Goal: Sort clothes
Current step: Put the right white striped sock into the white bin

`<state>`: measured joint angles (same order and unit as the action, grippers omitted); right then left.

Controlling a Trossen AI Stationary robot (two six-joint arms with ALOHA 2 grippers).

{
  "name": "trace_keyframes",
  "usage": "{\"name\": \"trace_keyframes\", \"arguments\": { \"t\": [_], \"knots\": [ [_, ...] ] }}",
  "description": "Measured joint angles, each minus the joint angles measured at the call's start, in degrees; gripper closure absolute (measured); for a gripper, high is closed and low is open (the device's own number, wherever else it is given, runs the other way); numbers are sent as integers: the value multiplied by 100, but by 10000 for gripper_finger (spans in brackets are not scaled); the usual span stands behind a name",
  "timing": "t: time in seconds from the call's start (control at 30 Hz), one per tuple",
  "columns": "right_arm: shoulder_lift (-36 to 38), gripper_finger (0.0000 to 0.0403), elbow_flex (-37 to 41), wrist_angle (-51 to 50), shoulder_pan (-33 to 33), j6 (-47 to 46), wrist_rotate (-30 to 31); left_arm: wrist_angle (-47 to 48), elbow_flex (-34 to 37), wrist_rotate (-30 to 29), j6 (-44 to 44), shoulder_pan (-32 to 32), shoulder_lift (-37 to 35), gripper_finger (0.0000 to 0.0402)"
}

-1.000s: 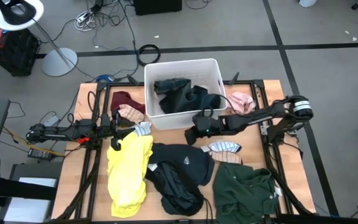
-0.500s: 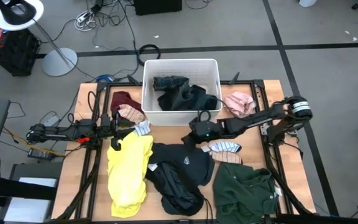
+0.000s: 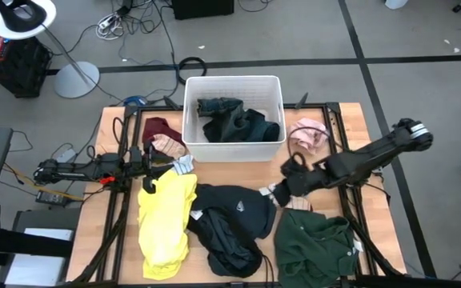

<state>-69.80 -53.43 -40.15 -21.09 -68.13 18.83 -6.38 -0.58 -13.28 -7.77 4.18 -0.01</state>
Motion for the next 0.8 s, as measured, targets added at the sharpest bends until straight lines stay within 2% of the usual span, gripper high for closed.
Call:
{"name": "trace_keyframes", "arguments": {
  "t": [0.23, 0.4, 0.57, 0.8],
  "knots": [
    [374, 380, 5, -1105, -179, -25, -112, 1, 0, 0, 0, -2, 0, 264],
    [362, 348, 21, -1942, -137, 92, -480, -1, 0, 0, 0, -1, 0, 264],
    [346, 307, 411, -1778, -87, 445, -850, -3, 0, 0, 0, 0, 0, 264],
    [340, 255, 1038, -1452, -78, 1355, -726, -4, 0, 0, 0, -1, 0, 264]
  ]
}}
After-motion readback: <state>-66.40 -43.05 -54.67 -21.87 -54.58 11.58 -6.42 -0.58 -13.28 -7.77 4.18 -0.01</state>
